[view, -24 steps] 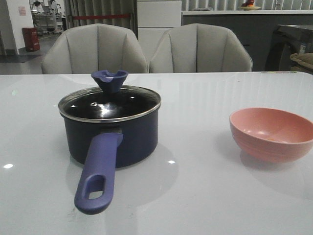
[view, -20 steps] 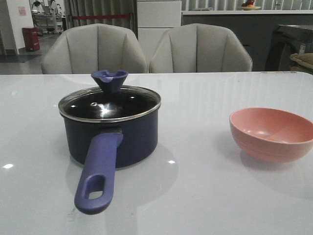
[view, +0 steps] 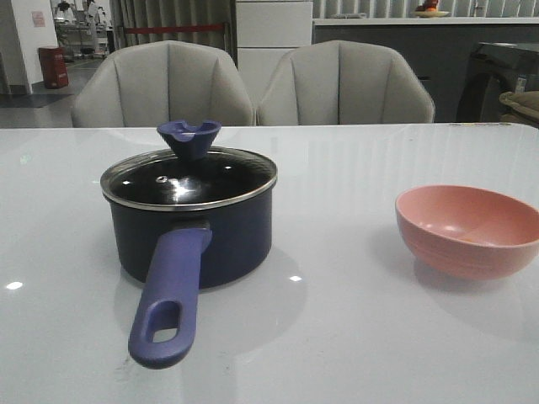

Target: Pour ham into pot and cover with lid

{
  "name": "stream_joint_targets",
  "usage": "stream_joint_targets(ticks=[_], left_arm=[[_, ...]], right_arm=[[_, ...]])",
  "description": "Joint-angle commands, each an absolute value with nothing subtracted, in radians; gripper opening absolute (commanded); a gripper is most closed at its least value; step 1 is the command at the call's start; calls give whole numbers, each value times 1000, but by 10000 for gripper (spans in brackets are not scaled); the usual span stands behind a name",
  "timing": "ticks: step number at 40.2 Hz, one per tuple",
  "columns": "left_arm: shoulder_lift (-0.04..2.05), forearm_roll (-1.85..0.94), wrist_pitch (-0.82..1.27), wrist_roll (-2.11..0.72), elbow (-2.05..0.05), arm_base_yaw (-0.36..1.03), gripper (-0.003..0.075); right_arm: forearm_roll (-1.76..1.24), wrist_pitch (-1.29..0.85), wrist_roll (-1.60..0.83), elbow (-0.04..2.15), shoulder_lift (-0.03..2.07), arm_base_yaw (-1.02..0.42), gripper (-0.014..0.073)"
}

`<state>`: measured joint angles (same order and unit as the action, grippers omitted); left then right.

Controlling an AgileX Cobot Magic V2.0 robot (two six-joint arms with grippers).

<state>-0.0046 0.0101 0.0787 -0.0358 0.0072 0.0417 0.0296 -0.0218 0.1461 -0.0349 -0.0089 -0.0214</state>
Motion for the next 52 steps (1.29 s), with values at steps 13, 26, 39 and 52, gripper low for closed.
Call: stream_joint_targets(ticks=[13,26,39,52], left_arm=[[-27,0,-66,-30,38,45,121],[32,-115,-49,-30,-161,45,121],[290,-185,201,-30,-401,45,121],[397,-187,210,-30,-399,81,122]], right_arm=[[34,61,141,-37,-29,-16,142],[34,61,141,-37,-29,-16,142],[34,61,141,-37,-29,-16,142],[34,61,141,-37,-29,-16,142]])
